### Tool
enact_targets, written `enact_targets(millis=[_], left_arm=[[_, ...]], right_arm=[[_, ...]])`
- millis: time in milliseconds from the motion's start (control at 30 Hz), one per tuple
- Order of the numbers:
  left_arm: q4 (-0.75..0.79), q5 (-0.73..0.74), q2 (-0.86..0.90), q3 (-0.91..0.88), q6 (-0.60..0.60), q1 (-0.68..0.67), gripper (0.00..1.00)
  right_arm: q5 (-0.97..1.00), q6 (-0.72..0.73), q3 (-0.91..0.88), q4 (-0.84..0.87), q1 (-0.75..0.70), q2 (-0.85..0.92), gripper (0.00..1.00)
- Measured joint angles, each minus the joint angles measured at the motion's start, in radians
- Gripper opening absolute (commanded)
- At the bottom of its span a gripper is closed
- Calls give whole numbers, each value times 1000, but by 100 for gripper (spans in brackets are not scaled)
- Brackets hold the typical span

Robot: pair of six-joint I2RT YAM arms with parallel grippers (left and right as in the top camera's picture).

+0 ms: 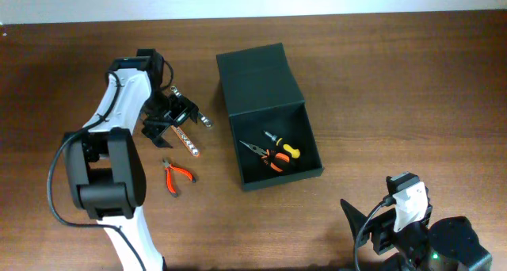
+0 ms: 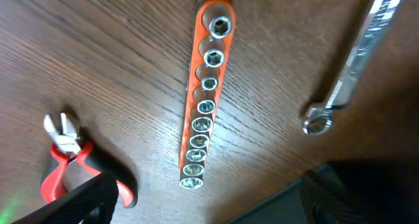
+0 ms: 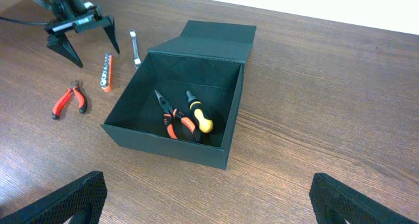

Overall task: Pack container
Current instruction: 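Move left gripper to orange socket rail and grasp it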

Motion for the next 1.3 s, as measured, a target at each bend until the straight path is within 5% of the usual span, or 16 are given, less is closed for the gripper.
enact_targets(millis=[1033, 1300], left_arm=[[-15, -5, 97, 2, -37, -6, 89], [-16, 2, 127, 3, -44, -19, 56]], right_arm=[[0, 0, 0, 0, 0, 0, 99], [0, 0, 0, 0, 0, 0, 99]])
